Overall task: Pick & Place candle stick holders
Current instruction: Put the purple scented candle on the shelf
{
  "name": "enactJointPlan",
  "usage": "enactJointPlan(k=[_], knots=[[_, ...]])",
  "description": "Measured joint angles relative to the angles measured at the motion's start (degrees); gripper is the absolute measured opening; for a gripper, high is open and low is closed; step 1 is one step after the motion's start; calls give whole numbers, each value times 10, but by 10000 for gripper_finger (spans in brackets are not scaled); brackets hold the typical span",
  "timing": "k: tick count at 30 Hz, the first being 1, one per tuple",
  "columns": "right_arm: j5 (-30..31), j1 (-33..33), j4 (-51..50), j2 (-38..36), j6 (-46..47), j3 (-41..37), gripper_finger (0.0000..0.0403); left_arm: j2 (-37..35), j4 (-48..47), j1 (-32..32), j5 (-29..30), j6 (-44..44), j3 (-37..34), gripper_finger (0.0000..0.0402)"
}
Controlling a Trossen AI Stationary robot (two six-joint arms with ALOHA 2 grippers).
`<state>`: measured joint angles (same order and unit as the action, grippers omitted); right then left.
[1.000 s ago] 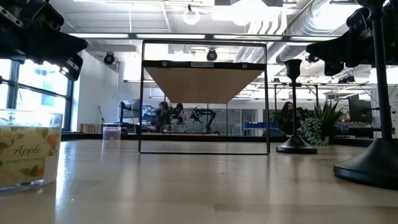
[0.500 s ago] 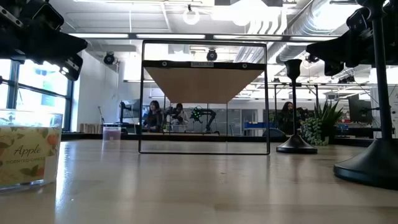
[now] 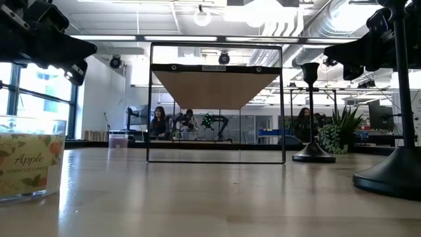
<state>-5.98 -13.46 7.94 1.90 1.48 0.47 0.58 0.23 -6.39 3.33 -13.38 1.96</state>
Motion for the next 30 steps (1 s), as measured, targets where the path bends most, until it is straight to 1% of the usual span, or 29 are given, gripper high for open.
enactJointPlan(k=[6,12,19,23,26,30], knots=[[0,0,0,0,0,0,0,0,0,0,-4,-35,0,0],[0,0,0,0,0,0,0,0,-4,0,-3,-35,0,0],[0,0,0,0,0,0,0,0,-1,0,32,-40,1,0],[0,0,0,0,0,0,0,0,1,0,70,-83,1,0],[0,0,0,0,0,0,0,0,1,0,94,-89,1,0],[0,0,0,0,0,0,0,0,1,0,95,-90,1,0]])
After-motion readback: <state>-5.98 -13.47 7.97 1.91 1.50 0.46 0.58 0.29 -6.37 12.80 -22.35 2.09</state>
